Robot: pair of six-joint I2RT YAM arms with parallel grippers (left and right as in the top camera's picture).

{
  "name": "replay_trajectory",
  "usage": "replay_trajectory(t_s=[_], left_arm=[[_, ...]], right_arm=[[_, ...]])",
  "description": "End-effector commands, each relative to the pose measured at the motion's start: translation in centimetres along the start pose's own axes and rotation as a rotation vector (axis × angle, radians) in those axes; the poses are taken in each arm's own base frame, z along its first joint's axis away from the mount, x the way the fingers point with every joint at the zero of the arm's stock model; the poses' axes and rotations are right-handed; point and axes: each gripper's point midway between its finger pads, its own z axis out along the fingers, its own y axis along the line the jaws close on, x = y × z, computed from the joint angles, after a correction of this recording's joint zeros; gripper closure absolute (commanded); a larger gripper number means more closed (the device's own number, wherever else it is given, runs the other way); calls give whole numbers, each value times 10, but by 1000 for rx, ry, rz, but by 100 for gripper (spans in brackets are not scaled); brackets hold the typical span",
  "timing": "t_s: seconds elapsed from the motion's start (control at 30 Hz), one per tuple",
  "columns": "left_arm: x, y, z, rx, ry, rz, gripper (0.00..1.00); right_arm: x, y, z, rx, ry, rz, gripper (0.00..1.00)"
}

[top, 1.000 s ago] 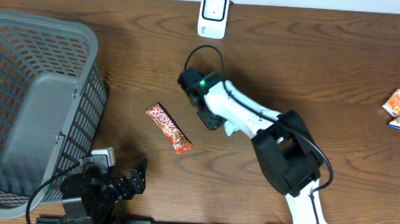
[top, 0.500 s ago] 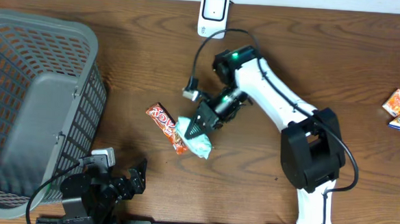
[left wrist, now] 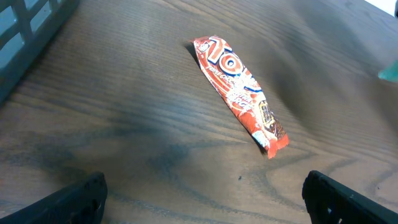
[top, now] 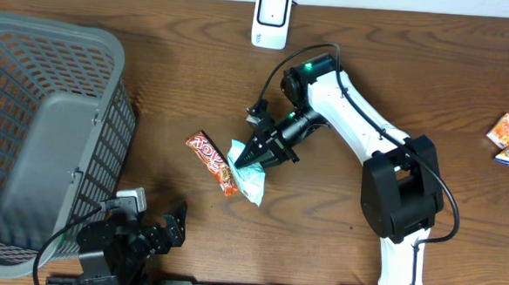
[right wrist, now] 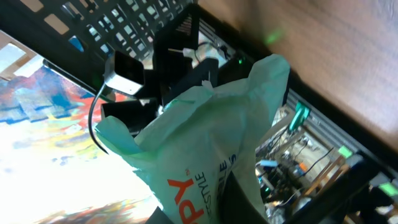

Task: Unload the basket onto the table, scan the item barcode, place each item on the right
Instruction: 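Carry the mint-green wipes pack up to the white scanner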

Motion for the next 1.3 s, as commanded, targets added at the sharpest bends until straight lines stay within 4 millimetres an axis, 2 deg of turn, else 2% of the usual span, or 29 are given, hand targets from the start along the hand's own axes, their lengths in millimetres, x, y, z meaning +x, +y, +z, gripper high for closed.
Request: replay_trajectory(t_s=[0.0, 0.27, 0.47, 0.67, 0.87, 0.97, 1.07, 1.27], left_arm=[[1, 2, 0, -7, 1, -4, 2], [1, 2, 0, -7, 1, -3, 2], [1, 2, 0, -7, 1, -4, 2], [1, 2, 0, -7, 1, -4, 2], [1, 2, 0, -7, 1, -4, 2], [1, 2, 0, -7, 1, -4, 2], [1, 2, 0, -7, 1, -4, 2], [1, 2, 0, -7, 1, -4, 2]], right_arm=[[10, 15, -12, -53, -13, -65, 99], [10, 12, -14, -43, -19, -187, 99], [10, 6, -13, -5, -15, -188, 99], [9, -9, -14, 82, -9, -187, 99], [8, -9, -15, 84, -13, -212, 99], [-5, -11, -16, 105, -41, -398, 99], [-25, -22, -21, 192, -84, -531, 99], [-62, -23, -35, 266, -197, -679, 99]])
